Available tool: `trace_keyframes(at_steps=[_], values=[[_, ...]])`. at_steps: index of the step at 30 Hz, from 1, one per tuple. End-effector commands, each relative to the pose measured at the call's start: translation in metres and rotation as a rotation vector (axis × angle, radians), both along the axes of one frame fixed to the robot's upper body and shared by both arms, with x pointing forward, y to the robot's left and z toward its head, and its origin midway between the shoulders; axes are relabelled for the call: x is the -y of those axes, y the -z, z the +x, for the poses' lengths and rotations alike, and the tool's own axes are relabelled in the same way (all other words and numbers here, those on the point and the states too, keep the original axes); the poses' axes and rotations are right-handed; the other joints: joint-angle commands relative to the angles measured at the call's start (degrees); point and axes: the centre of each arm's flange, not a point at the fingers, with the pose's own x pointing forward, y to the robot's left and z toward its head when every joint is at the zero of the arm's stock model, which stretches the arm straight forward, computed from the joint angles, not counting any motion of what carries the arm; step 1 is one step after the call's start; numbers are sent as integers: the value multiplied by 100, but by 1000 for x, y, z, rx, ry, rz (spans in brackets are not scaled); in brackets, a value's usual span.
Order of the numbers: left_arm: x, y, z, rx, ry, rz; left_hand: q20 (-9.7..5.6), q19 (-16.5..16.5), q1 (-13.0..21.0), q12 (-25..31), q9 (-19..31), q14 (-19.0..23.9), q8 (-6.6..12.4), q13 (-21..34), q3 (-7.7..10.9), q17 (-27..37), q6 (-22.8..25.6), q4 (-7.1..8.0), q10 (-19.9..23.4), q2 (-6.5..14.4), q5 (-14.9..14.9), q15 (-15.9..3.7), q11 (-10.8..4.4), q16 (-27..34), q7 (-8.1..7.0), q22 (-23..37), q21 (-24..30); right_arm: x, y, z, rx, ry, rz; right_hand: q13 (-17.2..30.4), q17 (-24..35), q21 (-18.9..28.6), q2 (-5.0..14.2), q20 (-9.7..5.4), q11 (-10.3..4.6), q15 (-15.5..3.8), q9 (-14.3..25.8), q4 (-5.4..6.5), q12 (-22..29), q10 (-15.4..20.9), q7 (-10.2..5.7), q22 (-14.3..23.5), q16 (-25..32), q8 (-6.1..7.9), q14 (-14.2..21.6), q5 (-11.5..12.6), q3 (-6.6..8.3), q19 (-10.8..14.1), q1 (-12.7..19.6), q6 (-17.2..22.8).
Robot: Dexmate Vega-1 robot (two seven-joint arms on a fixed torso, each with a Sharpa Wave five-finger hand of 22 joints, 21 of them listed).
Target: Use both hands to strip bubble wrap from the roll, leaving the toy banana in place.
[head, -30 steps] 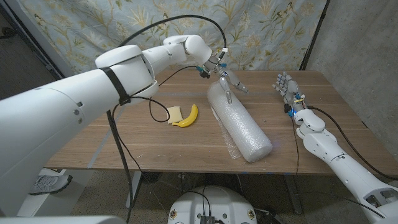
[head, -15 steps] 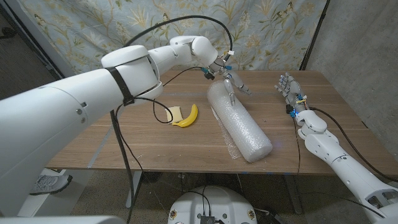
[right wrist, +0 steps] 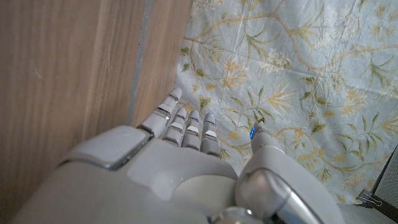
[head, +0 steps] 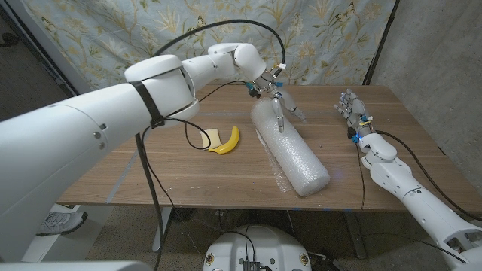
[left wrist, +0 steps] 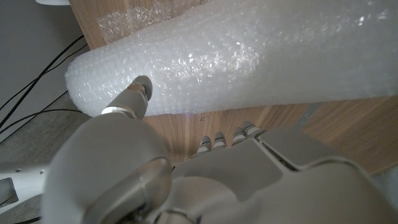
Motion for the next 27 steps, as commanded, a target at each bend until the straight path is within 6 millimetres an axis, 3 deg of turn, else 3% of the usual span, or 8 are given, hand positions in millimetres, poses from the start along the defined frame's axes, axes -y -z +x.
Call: trace_keyframes(at_steps=[1,9,27], values=[[-12,7,-4,-27,26,61,18,-79,73,25,34,-844,20,7,-32,22,-800,5,-827,-2,-12,53,32,11,7,10,21,2,-1,2,-15,9,-8,18,2,13,30,13,42,65,17,-17,12,-24,-3,25,53,-4,17,5,19,-22,-29,-35],[-13,8,-3,-3,28,85,19,-173,77,-2,34,-836,-15,10,-57,25,-923,12,-935,5,-13,129,58,26,-55,12,9,4,3,4,-24,9,0,18,2,11,28,14,27,68,17,-19,11,-29,-8,24,53,-2,12,5,17,-31,-33,-40],[9,10,-1,201,85,160,19,-240,84,6,35,-807,-6,13,-92,29,-985,18,-987,10,-17,110,7,45,-111,14,23,15,17,-1,-31,20,45,18,1,9,26,27,28,73,17,-23,14,-30,-2,24,54,0,6,5,14,-48,-39,-50]])
